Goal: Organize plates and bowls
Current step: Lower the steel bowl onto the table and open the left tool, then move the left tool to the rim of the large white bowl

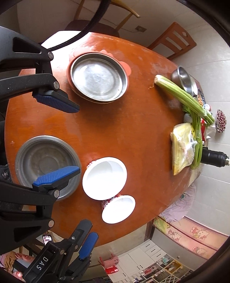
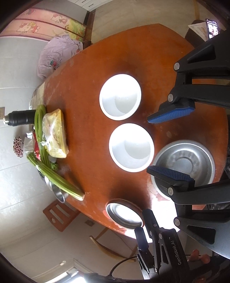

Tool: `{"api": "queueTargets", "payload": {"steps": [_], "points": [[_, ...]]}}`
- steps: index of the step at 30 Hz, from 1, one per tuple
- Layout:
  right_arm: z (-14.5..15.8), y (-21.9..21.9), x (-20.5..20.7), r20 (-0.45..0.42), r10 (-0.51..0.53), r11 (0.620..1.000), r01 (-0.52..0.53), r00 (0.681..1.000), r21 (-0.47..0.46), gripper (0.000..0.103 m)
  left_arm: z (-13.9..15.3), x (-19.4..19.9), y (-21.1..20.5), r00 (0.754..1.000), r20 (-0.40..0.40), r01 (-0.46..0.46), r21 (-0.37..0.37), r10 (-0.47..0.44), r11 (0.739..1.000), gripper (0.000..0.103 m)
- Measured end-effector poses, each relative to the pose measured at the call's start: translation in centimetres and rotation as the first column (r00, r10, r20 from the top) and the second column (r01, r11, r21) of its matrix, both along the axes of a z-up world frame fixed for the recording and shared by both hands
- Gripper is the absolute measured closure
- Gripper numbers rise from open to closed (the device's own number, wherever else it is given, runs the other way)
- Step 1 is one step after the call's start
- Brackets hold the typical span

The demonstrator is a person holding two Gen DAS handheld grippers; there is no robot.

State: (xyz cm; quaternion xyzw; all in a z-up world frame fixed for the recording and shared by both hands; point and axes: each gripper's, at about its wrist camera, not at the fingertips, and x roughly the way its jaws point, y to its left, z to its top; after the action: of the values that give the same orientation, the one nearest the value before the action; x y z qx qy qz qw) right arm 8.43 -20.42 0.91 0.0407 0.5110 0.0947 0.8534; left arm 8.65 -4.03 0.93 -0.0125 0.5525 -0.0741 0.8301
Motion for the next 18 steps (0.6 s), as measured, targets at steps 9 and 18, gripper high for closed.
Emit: {"api": "queueTargets", "payload": {"steps": [9,18], "points": [[-0.6,-0.8,1.5,-0.019,-0.015,1.0,0.015,1.0,0.008,0.051,-0.3,1.6,-1.4,1.0,-0.001,0.02,0.017,-0.02,1.0,0.041],[-2.2,-2.0,3.1,-0.07,-0.044,0.999,0.045,0.997,0.019,0.051,-1.6,3.6,-3.1,0.998,-0.046,0.047,0.036,-0.045,0.998,0.041]]}}
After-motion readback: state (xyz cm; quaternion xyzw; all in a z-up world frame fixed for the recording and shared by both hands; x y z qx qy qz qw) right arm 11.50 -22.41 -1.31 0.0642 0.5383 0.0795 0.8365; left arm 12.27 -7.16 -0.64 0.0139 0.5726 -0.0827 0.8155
